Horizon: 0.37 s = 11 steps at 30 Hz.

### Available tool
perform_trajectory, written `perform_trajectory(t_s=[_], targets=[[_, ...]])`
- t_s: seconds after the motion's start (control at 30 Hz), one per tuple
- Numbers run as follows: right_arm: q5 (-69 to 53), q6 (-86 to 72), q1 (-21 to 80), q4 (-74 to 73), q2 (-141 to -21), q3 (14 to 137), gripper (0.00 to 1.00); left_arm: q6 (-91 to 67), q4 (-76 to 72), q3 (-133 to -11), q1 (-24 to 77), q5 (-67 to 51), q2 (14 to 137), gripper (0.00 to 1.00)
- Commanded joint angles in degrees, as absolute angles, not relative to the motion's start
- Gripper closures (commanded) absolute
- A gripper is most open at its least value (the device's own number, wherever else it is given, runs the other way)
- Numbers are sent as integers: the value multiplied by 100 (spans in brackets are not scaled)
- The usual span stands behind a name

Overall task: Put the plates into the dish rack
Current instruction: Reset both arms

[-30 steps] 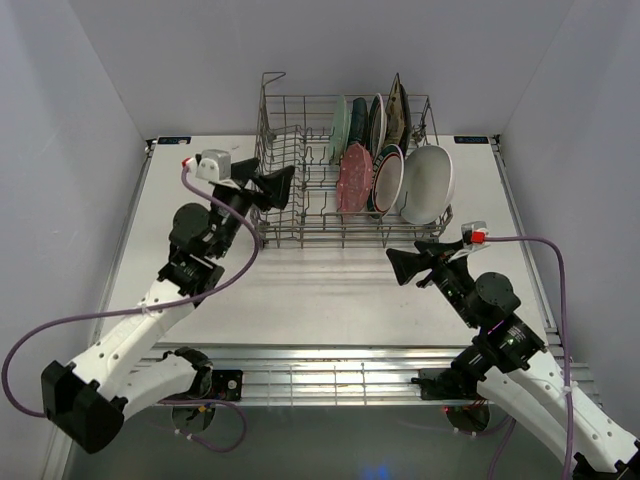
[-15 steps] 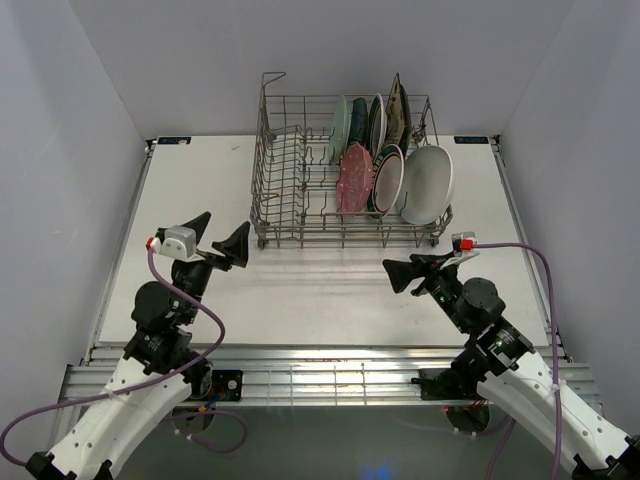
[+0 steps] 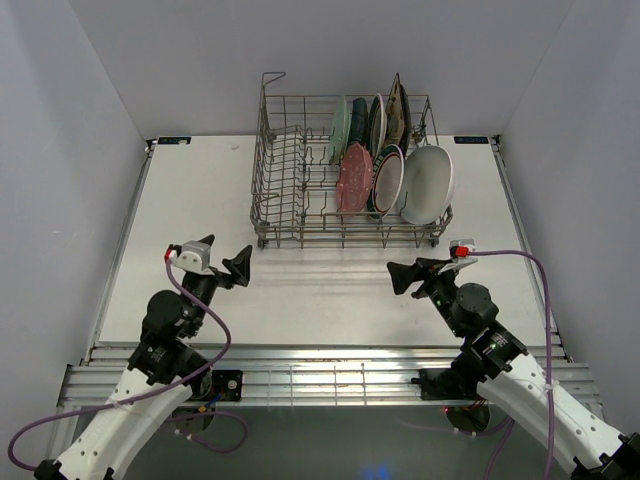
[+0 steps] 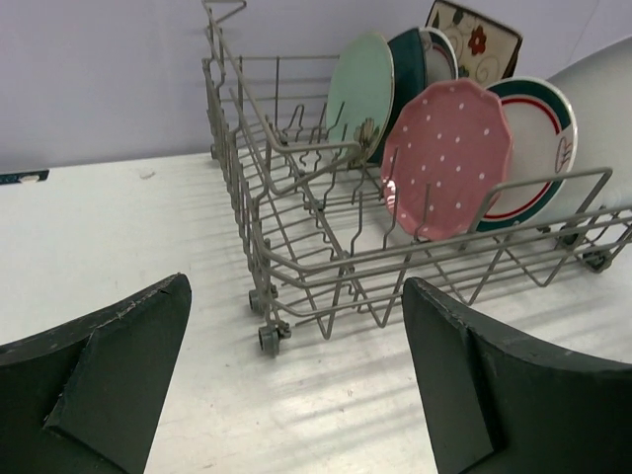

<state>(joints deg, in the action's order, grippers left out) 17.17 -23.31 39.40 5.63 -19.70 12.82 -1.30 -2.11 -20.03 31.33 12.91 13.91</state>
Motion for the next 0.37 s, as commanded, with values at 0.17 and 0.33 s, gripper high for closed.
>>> perform_trajectory(t_s=[0.17, 0.33], targets=[[1749, -2153, 3955, 958, -1899, 1327, 10, -193, -35, -2004, 3120, 1257, 1732, 2], [1696, -2145, 3955, 914, -1898, 1371, 9, -176, -35, -1986, 3111, 1195, 1635, 2]])
